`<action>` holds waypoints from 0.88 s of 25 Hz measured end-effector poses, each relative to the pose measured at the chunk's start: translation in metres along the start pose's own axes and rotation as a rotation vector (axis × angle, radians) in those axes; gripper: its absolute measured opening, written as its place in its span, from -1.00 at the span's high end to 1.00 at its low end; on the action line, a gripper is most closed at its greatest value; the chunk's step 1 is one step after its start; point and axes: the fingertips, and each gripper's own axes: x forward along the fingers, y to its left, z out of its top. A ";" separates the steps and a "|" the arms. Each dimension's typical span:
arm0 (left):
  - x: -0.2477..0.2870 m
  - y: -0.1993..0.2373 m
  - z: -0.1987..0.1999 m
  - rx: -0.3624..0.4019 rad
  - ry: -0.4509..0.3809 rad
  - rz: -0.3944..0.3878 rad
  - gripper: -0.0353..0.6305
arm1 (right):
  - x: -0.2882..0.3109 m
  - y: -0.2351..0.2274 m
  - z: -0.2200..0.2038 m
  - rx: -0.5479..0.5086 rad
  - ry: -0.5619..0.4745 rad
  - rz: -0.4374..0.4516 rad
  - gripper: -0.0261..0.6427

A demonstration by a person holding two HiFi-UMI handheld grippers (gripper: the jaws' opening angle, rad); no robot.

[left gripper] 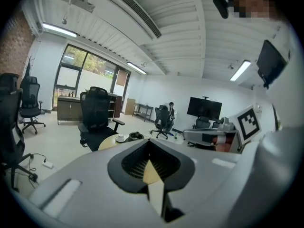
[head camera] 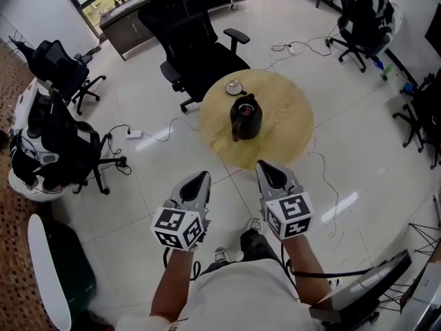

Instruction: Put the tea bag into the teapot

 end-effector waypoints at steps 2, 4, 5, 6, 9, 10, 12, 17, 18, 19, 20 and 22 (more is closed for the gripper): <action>-0.018 -0.002 -0.007 -0.003 -0.001 -0.024 0.86 | -0.010 0.020 -0.004 -0.008 0.004 -0.016 0.93; -0.036 -0.002 -0.014 -0.004 -0.001 -0.044 0.86 | -0.021 0.040 -0.007 -0.019 0.006 -0.031 0.93; -0.044 -0.003 -0.016 -0.004 -0.002 -0.054 0.86 | -0.027 0.049 -0.008 -0.023 0.006 -0.040 0.93; -0.052 -0.003 -0.018 -0.004 -0.004 -0.065 0.86 | -0.032 0.057 -0.010 -0.027 0.008 -0.051 0.93; -0.075 -0.003 -0.027 -0.012 -0.008 -0.099 0.86 | -0.048 0.079 -0.019 -0.026 0.021 -0.087 0.93; -0.083 -0.004 -0.031 -0.017 -0.006 -0.112 0.86 | -0.055 0.085 -0.022 -0.022 0.027 -0.099 0.93; -0.097 -0.008 -0.042 -0.027 0.002 -0.139 0.86 | -0.069 0.096 -0.031 -0.012 0.039 -0.127 0.93; -0.124 -0.019 -0.067 -0.053 0.020 -0.197 0.86 | -0.104 0.115 -0.051 -0.012 0.073 -0.207 0.93; -0.129 -0.021 -0.071 -0.053 0.024 -0.203 0.86 | -0.110 0.118 -0.053 -0.012 0.077 -0.220 0.93; -0.133 -0.023 -0.073 -0.050 0.027 -0.209 0.86 | -0.116 0.120 -0.055 -0.011 0.079 -0.232 0.93; -0.136 -0.026 -0.076 -0.047 0.030 -0.213 0.86 | -0.121 0.121 -0.056 -0.009 0.078 -0.241 0.93; -0.141 -0.035 -0.079 -0.041 0.036 -0.220 0.86 | -0.131 0.122 -0.057 -0.003 0.071 -0.250 0.93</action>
